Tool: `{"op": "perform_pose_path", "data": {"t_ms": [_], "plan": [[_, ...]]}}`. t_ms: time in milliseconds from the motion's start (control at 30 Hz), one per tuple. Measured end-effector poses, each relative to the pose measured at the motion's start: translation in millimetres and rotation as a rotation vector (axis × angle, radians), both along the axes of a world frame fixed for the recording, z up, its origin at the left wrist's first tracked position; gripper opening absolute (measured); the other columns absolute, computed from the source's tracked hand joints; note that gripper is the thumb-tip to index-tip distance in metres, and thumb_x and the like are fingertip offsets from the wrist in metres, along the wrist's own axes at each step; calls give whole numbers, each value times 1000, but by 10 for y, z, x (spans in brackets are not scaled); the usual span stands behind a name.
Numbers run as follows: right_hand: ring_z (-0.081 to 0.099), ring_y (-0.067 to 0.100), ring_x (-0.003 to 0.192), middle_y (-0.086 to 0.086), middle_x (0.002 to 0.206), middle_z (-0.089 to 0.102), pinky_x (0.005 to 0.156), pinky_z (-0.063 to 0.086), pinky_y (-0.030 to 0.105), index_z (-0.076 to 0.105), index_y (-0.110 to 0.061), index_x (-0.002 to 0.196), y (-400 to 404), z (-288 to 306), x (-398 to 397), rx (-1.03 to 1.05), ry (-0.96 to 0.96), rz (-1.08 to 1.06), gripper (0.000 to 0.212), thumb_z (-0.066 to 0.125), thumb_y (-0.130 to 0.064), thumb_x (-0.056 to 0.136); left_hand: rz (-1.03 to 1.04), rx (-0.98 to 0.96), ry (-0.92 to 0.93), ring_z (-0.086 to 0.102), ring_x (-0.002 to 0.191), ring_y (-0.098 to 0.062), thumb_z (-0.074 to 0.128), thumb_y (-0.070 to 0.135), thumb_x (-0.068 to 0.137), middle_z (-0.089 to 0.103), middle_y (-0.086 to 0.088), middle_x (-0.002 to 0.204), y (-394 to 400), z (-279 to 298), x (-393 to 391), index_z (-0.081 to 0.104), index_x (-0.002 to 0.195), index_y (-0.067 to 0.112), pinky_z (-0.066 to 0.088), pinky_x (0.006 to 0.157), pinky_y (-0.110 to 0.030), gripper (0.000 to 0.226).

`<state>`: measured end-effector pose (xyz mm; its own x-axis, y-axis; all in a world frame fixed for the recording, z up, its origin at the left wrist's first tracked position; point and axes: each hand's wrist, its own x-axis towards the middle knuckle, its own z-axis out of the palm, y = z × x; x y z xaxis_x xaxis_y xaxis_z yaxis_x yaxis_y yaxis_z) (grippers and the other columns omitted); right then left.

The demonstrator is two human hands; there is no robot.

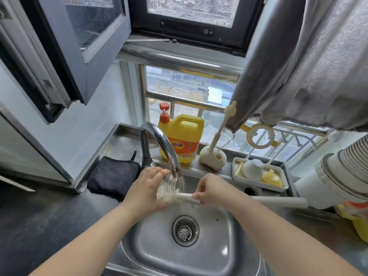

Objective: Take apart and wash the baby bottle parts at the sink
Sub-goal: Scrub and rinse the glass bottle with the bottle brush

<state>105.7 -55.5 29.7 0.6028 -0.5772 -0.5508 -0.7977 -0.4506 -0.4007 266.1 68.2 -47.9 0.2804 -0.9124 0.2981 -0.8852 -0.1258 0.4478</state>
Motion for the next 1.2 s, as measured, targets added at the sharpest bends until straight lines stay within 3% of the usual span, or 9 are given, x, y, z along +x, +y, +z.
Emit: {"op": "perform_pose_path", "data": {"t_ms": [133,233,400,567,667,733,900,1067,1200], "plan": [[59,23,84,-1,91,65,69,43,32,62,-24,91,43,44,14,-428,-108,72,13,55,-35,93,-3,156,98,28,131,-14,82,36,65,39,8,138,10,-11,-11,40,141,18,27,107,-23,89],[57,21,81,-3,88,65,66,39,30,64,-24,90,43,-5,11,-444,-175,114,14,54,-34,94,-10,116,100,34,126,-16,86,33,59,47,4,132,37,17,-24,45,136,19,34,103,-26,89],[46,4,44,-8,58,61,45,38,17,61,-23,67,85,-173,-28,89,-172,-33,27,61,-35,91,-31,-67,-102,42,104,-17,94,32,31,65,-3,104,-2,95,-2,46,113,19,55,74,-36,95],[32,6,44,-4,55,53,39,20,16,64,-9,87,155,-110,-65,727,-204,-275,25,52,-30,97,-13,-105,-142,45,103,-19,93,45,36,64,-4,103,18,73,57,50,112,20,54,71,-37,90],[45,6,46,-8,58,60,44,35,19,65,-19,74,123,-103,-29,275,-57,-127,23,61,-34,91,38,-16,-105,41,103,-18,93,42,37,63,-3,105,81,5,48,56,113,18,57,68,-38,88],[57,13,67,-6,75,64,59,44,25,63,-23,80,99,-65,-8,-118,-19,-27,17,61,-36,90,67,41,-17,36,112,-15,90,37,47,58,0,118,93,-19,2,57,123,17,54,83,-40,85],[59,29,92,3,101,63,64,33,31,57,-20,100,176,-63,47,-566,-86,223,14,45,-27,97,82,104,112,28,128,-15,84,32,62,42,8,135,54,55,-15,45,137,22,31,97,-24,85],[53,12,62,-4,68,59,54,38,21,56,-23,72,108,-187,99,-55,-44,38,24,58,-34,93,-40,25,-65,40,103,-16,95,33,28,62,-3,105,22,40,22,49,116,20,53,80,-39,100],[50,16,58,-2,66,63,46,39,18,67,-12,79,68,-114,45,292,-124,-10,33,53,-38,93,-41,0,-137,42,101,-19,93,41,26,54,0,107,29,95,30,48,115,19,52,79,-44,102]]}}
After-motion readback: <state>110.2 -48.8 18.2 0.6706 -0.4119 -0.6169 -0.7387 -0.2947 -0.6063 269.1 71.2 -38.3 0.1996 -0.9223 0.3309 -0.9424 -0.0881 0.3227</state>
